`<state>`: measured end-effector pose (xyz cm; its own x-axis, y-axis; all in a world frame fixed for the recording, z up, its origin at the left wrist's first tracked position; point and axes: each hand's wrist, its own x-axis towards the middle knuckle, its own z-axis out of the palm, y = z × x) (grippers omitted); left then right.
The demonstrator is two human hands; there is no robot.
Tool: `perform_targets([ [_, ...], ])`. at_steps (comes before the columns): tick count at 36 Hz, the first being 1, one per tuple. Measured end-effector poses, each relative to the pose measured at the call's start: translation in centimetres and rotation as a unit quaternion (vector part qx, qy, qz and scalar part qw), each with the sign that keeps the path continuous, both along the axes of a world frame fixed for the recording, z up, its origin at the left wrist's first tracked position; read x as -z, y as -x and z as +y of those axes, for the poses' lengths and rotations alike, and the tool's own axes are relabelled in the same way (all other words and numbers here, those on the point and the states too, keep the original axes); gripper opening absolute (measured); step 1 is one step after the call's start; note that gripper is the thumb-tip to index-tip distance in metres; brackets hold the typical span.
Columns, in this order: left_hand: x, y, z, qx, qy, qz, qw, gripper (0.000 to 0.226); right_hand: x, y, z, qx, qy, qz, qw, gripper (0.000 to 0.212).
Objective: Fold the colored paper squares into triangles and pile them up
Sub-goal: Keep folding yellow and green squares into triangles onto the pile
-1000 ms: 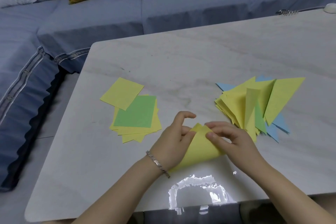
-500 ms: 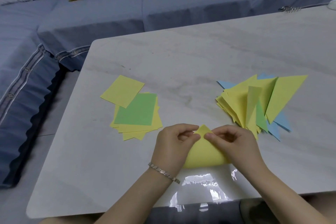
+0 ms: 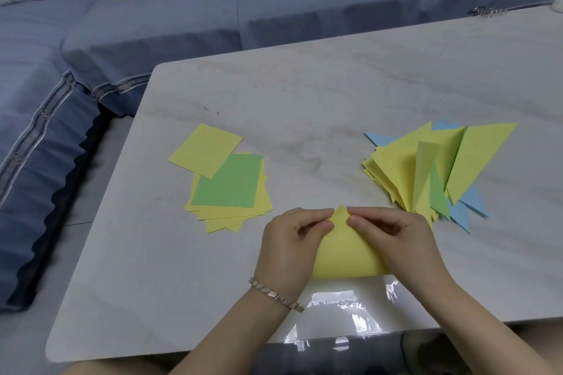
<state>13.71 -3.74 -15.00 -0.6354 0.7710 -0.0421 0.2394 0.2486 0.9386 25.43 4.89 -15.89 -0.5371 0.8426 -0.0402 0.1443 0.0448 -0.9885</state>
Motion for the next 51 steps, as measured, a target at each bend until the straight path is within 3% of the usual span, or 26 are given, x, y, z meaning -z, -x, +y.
perform_targets([
  [16,0.4,-0.1,-0.2,0.018,0.013,0.03,0.999,0.017,0.4,-0.2,0.5,-0.038,-0.007,-0.005,0.999,0.027],
  [20,0.9,0.2,0.1,0.019,0.044,0.004,0.999,0.016,1.1,-0.1,1.1,-0.053,-0.02,-0.015,0.998,0.023],
  [25,1.5,2.1,2.5,0.035,0.087,-0.043,0.995,0.018,2.4,1.1,2.9,-0.098,-0.111,-0.074,0.986,0.027],
  [30,2.8,4.2,5.6,0.073,0.131,-0.01,0.989,0.024,3.2,2.7,5.6,-0.161,-0.181,-0.131,0.961,0.013],
  [35,5.2,4.9,7.5,0.046,0.15,0.0,0.988,0.019,6.0,3.8,6.2,-0.08,-0.391,-0.216,0.891,0.011],
  [39,6.8,5.2,7.7,0.018,0.156,0.018,0.987,0.003,8.6,3.0,4.1,-0.108,-0.443,-0.258,0.852,0.032],
  [46,8.3,5.6,7.4,0.002,0.146,0.034,0.989,0.002,11.6,1.1,0.2,-0.148,-0.467,-0.197,0.849,0.048],
  [51,8.6,5.7,7.4,0.002,0.144,0.03,0.989,0.002,11.9,1.0,-2.4,-0.177,-0.494,-0.139,0.84,0.045],
])
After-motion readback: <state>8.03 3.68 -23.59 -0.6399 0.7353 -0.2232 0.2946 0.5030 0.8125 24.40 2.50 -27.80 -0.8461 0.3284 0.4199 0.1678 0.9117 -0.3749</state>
